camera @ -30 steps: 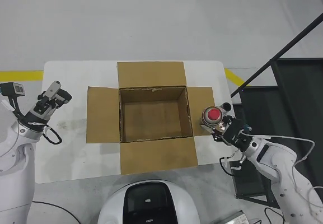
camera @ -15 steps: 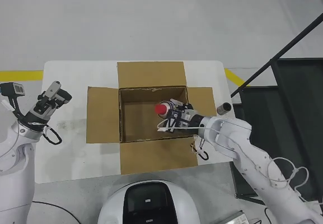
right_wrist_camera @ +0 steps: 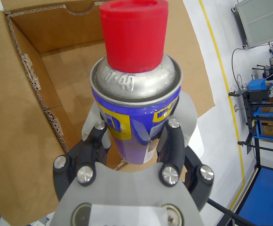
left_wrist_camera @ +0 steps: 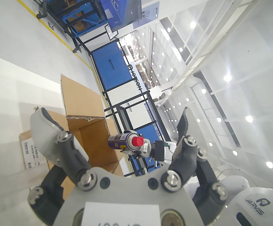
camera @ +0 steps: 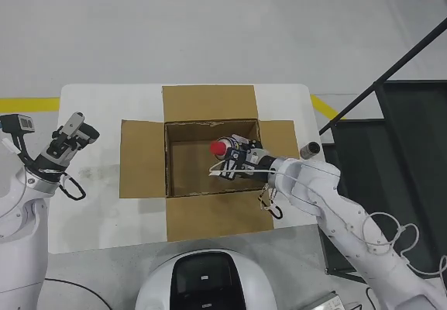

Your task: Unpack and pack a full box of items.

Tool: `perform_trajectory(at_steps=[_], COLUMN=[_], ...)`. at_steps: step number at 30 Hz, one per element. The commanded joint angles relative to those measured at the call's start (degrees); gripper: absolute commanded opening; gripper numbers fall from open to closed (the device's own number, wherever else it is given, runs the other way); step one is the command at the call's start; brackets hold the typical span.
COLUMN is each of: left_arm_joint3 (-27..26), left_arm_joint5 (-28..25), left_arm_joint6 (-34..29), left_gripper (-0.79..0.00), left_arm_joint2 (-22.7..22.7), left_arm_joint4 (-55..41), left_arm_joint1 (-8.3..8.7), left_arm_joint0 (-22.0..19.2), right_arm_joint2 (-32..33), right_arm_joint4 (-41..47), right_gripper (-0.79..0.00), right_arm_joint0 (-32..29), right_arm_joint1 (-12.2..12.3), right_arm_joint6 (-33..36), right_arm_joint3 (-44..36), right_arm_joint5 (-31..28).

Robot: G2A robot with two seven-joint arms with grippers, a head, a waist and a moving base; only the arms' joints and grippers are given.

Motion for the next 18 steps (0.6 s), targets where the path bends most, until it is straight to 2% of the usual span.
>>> perform_trajectory(at_steps=[1,5,8,11,14,18], left_arm_joint3=[0.0,0.0,0.0,0.0,0.0,0.0], left_arm_joint5=[0.0,0.0,0.0,0.0,0.0,0.0], left_arm_joint6=[0.0,0.0,0.0,0.0,0.0,0.0], left_gripper=[0.0,0.0,0.0,0.0,0.0,0.0], left_arm_joint2=[0.0,0.0,0.0,0.0,0.0,0.0], left_arm_joint4=[0.0,0.0,0.0,0.0,0.0,0.0], left_arm_joint1=[0.0,0.0,0.0,0.0,0.0,0.0], left_arm_joint0=[0.0,0.0,0.0,0.0,0.0,0.0], right_arm_joint2=[0.0,-0.03,-1.47,-5.02,-10.07,-18.5], right_arm_joint4=[0.0,-0.23,-0.18,-0.24,3.38,10.53], right_gripper=[-0.785,-0.785,-0.785,-0.785,-0.785,-0.785], right_arm_joint0=[0.0,-0.13,1.22,5.2,11.05,20.2], right_arm_joint1=[0.0,0.0,-0.27,-1.08,-2.5,-5.43], right_arm_joint6=[0.0,0.31,4.48,12.51,19.49,27.25], right_arm_joint3=[0.0,0.26,-0.3,-0.48,2.81,11.84], right_arm_joint5=[0.0,0.19,-0.6,-1.16,-3.09,-5.04])
